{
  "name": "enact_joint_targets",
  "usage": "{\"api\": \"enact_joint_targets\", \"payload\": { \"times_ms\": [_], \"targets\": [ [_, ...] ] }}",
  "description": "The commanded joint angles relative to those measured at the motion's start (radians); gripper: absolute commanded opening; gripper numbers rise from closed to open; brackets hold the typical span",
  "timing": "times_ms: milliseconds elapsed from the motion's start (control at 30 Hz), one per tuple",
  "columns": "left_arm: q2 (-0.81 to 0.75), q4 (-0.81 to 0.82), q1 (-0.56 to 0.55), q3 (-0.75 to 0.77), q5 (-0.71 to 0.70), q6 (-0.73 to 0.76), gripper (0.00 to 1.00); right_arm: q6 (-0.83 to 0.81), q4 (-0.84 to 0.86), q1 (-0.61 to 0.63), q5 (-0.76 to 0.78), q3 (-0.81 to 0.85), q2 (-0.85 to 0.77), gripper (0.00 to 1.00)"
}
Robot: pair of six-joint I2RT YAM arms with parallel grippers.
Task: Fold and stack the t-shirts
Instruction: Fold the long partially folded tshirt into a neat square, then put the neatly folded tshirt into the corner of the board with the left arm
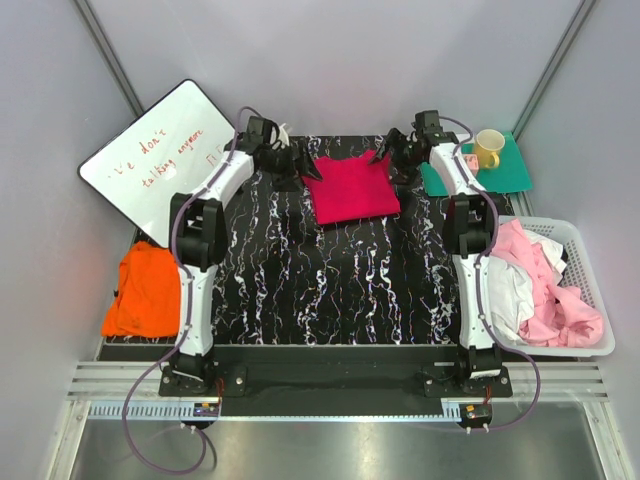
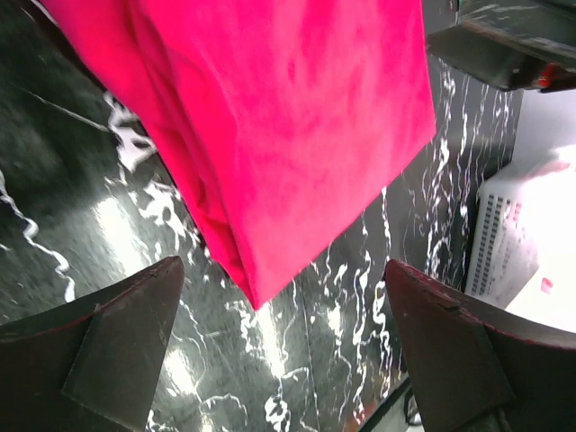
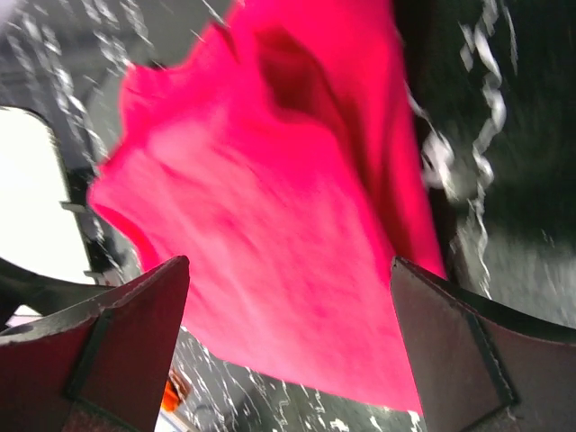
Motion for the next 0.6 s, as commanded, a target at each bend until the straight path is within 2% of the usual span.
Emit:
{"api": "enact_joint_targets", "payload": {
  "times_ms": [0,33,67,100,133,233,300,567],
  "targets": [
    [-0.106,0.051,-0.035,-0.048,0.060,0.038,0.97,-0.018,0.102,-0.002,0.010,-0.156,-0.208,1.00],
    [-0.103,0.049,-0.047,-0.050,0.075,0.033,0.92,-0.018,0.102,-0.002,0.001,-0.179,-0.224,0.98],
    [-0.102,0.051,-0.055,-0.048,0.079,0.030,0.65,-0.018,0.102,-0.002,-0.012,-0.207,-0.239,0.96],
    [-0.097,0.045,-0.062,-0.038,0.074,0.017,0.52,-0.015,0.102,-0.002,-0.011,-0.269,-0.276,0.91],
    [-0.094,0.039,-0.075,-0.035,0.033,0.015,0.47,-0.018,0.104,-0.002,-0.006,-0.302,-0.293,0.90],
    [-0.076,0.008,-0.081,-0.028,-0.065,-0.022,0.71,-0.031,0.108,-0.002,0.026,-0.412,-0.354,0.90],
    [-0.056,-0.015,-0.081,-0.016,-0.089,-0.049,0.78,-0.038,0.111,0.000,0.032,-0.469,-0.385,0.90],
    [-0.016,-0.030,-0.079,-0.022,-0.216,-0.094,0.77,-0.050,0.110,-0.003,0.023,-0.563,-0.434,0.91]
  ]
}}
